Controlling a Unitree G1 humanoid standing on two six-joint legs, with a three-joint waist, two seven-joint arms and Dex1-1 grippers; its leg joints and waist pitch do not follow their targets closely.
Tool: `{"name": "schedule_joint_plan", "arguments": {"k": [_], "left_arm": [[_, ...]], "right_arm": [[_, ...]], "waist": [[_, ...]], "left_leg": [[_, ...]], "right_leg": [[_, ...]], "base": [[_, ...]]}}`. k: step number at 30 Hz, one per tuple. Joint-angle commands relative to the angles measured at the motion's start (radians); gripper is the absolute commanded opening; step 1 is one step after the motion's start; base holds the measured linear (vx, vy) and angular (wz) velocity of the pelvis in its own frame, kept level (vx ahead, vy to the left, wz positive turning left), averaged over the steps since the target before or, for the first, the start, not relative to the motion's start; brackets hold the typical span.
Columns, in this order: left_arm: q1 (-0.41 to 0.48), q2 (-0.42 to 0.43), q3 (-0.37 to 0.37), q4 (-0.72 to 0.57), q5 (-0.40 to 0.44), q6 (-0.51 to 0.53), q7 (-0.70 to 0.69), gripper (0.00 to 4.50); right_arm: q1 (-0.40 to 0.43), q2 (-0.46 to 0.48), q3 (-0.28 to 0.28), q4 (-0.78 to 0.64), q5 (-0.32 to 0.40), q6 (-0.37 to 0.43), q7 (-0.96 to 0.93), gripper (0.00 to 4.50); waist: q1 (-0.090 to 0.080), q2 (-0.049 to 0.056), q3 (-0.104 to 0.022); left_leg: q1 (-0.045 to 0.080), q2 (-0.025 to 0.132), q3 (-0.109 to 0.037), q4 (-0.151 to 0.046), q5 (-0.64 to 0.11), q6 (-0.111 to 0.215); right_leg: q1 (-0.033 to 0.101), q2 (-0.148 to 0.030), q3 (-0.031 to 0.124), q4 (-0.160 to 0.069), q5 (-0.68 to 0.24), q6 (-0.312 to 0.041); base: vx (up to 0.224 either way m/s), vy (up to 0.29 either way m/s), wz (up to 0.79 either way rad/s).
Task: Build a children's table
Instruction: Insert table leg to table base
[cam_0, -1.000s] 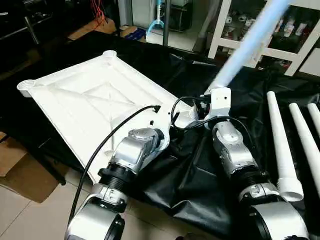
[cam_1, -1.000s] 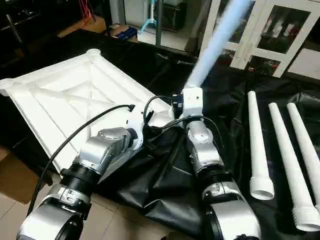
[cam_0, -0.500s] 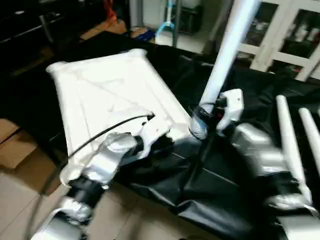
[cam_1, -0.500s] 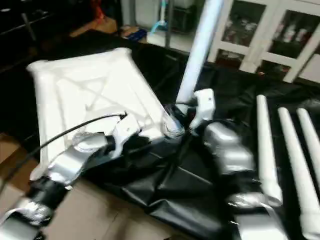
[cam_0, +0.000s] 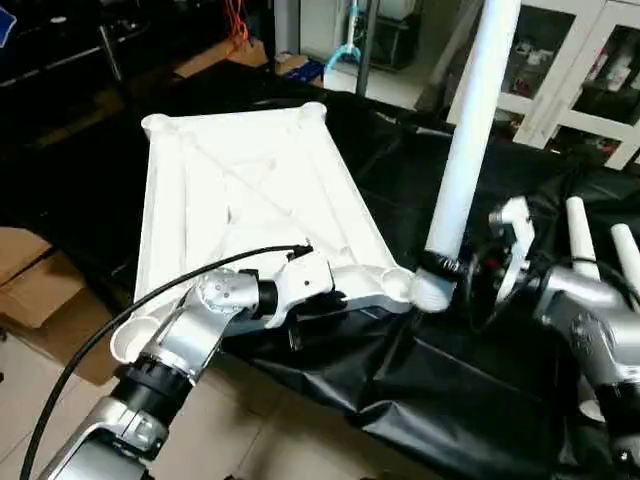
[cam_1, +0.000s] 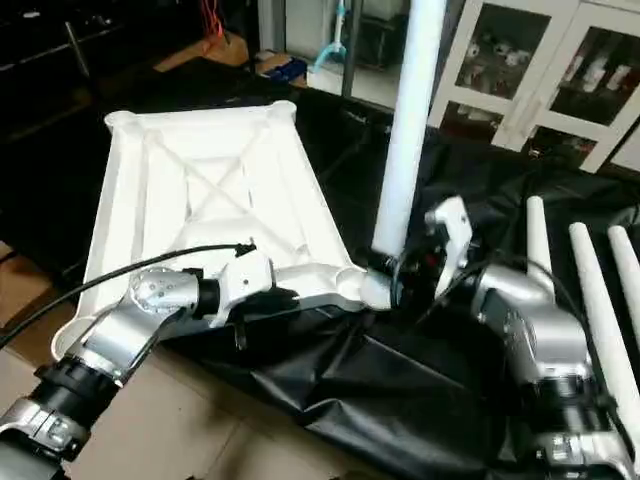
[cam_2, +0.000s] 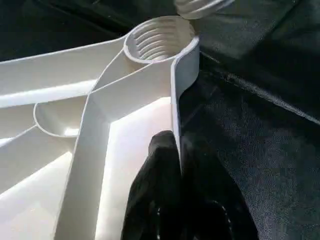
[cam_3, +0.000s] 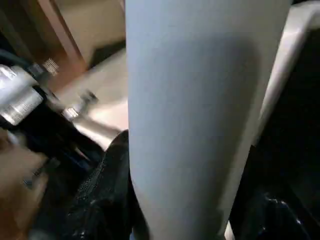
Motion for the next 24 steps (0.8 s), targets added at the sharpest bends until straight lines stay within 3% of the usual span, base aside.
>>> {"name": "schedule_joint_plan", "arguments": {"k": [1, 8, 14, 17, 24], "left_arm": [[-0.008, -0.005, -0.001, -0.007, -0.005, -0.037, -0.008, 0.0], [-0.006, -0.013, 0.006, 0.002, -0.021, -0.062, -0.018, 0.0], [0.002, -0.006, 0.002, 0.002, -0.015, -0.07, -0.026, 0.0], [0.004, -0.003, 0.006, -0.003, -0.017, -0.067, -0.029, 0.0], [0.006, -0.004, 0.007, -0.007, -0.028, -0.06, -0.051, 0.0]], "right_arm": [[-0.007, 0.009, -0.034, -0.028, 0.021, -0.01, -0.015, 1.88], [-0.005, 0.075, -0.019, 0.011, -0.013, -0.096, -0.037, 1.88], [0.001, 0.081, 0.046, 0.105, -0.118, -0.201, -0.016, 1.88], [0.001, 0.073, 0.048, 0.128, -0.149, -0.238, -0.029, 1.88], [-0.029, 0.094, 0.038, 0.218, -0.186, -0.318, -0.056, 1.88]], "waist": [[0.0, -0.006, -0.074], [0.0, -0.005, -0.073], [0.001, -0.006, -0.072], [0.002, -0.008, -0.07], [0.001, -0.001, -0.068]], "left_leg": [[0.005, 0.033, -0.003, -0.059, 0.101, 0.173], [0.005, 0.031, -0.003, -0.06, 0.112, 0.161], [0.003, 0.029, -0.002, -0.061, 0.099, 0.148], [0.005, 0.03, -0.002, -0.062, 0.083, 0.143], [0.007, 0.03, -0.001, -0.064, 0.072, 0.141]], "right_leg": [[0.088, -0.053, 0.045, -0.055, 0.087, -0.28], [0.089, -0.051, 0.045, -0.052, 0.117, -0.283], [0.091, -0.052, 0.045, -0.053, 0.106, -0.281], [0.091, -0.052, 0.045, -0.055, 0.09, -0.272], [0.089, -0.051, 0.045, -0.057, 0.084, -0.281]], "base": [[0.0, 0.0, 0.0], [0.0, 0.0, 0.0], [0.0, 0.0, 0.0], [0.0, 0.0, 0.0], [0.0, 0.0, 0.0]]}}
